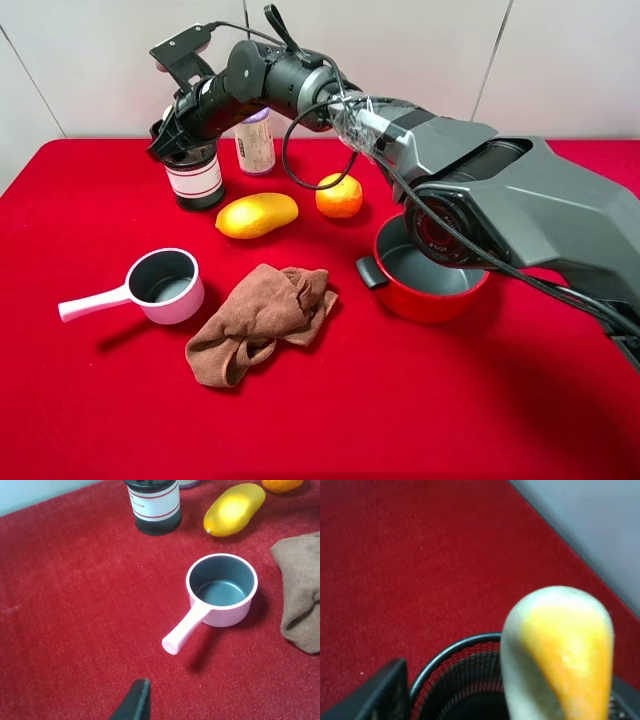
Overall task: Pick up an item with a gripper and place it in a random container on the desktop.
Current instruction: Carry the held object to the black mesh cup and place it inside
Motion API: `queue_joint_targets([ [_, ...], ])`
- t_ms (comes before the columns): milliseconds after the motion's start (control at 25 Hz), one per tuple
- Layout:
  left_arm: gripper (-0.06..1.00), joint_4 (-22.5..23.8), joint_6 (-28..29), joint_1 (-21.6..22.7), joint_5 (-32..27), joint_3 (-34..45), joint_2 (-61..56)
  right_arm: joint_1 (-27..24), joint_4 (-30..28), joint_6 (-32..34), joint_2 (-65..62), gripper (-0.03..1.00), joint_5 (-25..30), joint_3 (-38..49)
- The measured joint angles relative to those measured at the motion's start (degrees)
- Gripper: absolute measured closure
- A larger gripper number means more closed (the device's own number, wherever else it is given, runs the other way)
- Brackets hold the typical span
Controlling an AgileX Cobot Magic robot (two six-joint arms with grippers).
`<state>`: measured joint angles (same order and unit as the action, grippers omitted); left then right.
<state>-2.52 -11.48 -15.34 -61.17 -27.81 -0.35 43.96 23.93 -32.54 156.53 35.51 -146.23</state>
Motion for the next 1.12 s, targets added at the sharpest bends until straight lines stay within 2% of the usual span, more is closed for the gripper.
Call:
queue_joint_targets([
  [160, -0.04, 0.0, 0.0, 0.0, 0.0, 0.0, 0.0, -0.1, 0.0, 0.0, -0.4, 0.39, 1.3, 0.0],
  [360, -0.04, 0.0, 0.0, 0.0, 0.0, 0.0, 0.0, -0.6, -0.2, 0.0, -0.4, 0.38, 2.4, 0.0],
  [600, -0.04, 0.0, 0.0, 0.0, 0.0, 0.0, 0.0, -0.7, -0.2, 0.0, -0.5, 0.32, 3.0, 0.0],
  [1120, -0.04, 0.0, 0.0, 0.0, 0.0, 0.0, 0.0, -0.7, 0.2, 0.0, -1.9, 0.31, 7.0, 0.0],
])
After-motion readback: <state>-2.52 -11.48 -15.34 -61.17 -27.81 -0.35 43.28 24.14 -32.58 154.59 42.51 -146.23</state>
